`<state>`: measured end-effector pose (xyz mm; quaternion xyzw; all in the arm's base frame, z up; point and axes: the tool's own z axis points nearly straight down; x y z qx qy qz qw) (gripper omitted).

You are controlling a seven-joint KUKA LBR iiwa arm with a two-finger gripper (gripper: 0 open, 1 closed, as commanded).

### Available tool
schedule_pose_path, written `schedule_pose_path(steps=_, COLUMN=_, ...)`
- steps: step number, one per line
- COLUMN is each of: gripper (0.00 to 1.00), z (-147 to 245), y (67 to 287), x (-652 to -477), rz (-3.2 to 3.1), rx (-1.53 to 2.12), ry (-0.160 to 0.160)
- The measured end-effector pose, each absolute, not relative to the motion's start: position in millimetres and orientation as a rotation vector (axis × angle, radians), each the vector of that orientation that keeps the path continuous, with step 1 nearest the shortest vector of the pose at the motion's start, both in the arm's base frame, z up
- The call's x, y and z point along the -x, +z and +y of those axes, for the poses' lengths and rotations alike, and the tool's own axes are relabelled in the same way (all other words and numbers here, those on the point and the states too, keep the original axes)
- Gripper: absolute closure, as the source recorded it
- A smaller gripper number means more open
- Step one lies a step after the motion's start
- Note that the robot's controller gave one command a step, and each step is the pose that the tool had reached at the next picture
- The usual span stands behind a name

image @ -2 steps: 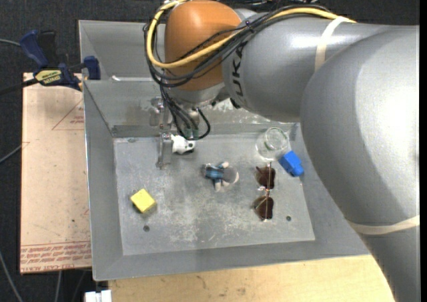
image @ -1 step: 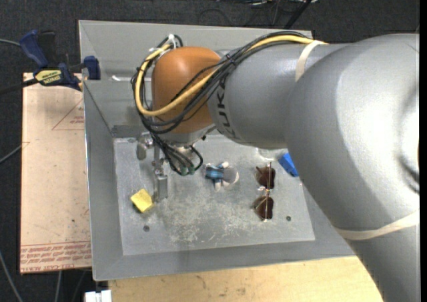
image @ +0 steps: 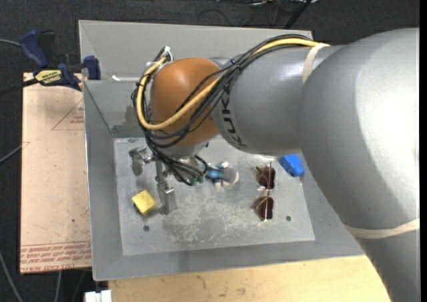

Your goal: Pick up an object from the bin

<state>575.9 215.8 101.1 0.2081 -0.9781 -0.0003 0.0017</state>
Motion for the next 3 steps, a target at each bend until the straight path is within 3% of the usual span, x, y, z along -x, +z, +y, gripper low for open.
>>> schedule_pose_path(steps=1, gripper=0.00, z=231.2, y=115.9, x=-561.5, rz=-3.002, rx=-0.938, ry=-0.002)
schedule_pose_path(steps=2, gripper=0.00, z=234.0, y=91.4, x=-557.7, rz=-2.914, rx=-1.179, ry=-0.001)
schedule_pose_path(steps=3, gripper=1.00, z=219.1, y=73.5, x=-534.8, rz=-3.071, rx=-0.687, ry=-0.005)
